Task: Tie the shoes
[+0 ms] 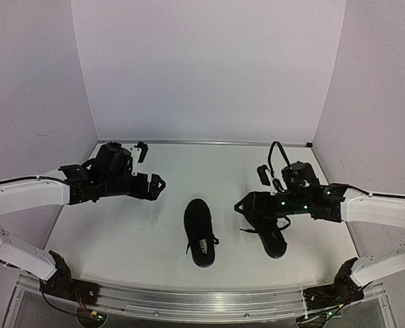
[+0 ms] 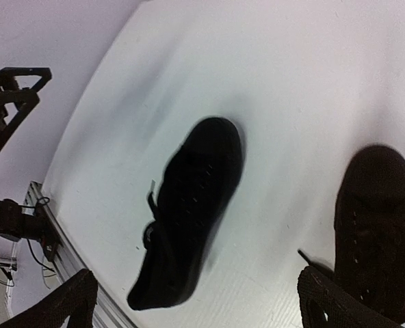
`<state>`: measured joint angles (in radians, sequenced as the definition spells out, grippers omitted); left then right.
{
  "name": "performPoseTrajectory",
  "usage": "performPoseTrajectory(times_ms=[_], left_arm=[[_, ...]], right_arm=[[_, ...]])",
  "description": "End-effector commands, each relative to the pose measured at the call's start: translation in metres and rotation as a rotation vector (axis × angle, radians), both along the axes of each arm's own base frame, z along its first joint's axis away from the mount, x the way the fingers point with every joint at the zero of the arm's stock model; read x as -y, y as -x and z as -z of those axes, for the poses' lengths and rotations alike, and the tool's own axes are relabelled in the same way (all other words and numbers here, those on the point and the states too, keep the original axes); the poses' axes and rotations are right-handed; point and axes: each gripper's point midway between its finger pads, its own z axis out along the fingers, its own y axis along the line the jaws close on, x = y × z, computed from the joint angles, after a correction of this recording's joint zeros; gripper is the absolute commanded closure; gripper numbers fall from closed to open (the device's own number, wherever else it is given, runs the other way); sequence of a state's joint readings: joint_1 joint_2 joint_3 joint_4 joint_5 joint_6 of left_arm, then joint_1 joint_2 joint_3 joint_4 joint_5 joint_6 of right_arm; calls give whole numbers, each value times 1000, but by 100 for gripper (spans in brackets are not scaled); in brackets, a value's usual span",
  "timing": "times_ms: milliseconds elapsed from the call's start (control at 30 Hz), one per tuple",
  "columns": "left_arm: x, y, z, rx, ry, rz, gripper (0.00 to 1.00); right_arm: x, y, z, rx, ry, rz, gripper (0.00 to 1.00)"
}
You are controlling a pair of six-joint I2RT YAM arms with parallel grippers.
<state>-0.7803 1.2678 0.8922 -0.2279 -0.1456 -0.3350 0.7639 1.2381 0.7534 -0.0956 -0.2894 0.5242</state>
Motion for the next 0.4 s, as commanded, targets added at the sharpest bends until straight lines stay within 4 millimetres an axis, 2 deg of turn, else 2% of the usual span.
performPoseTrajectory(times_ms=[0, 200, 367], left_arm=[[-11, 26, 47, -165, 66, -47, 0], [-24, 28, 78, -206, 36, -117, 0], [-24, 22, 84, -217, -3, -136, 0]], right_arm=[[8, 3, 24, -33, 4, 40, 2], [5, 6, 47, -72, -1, 31, 2], [-3, 9, 51, -94, -16, -3, 2]])
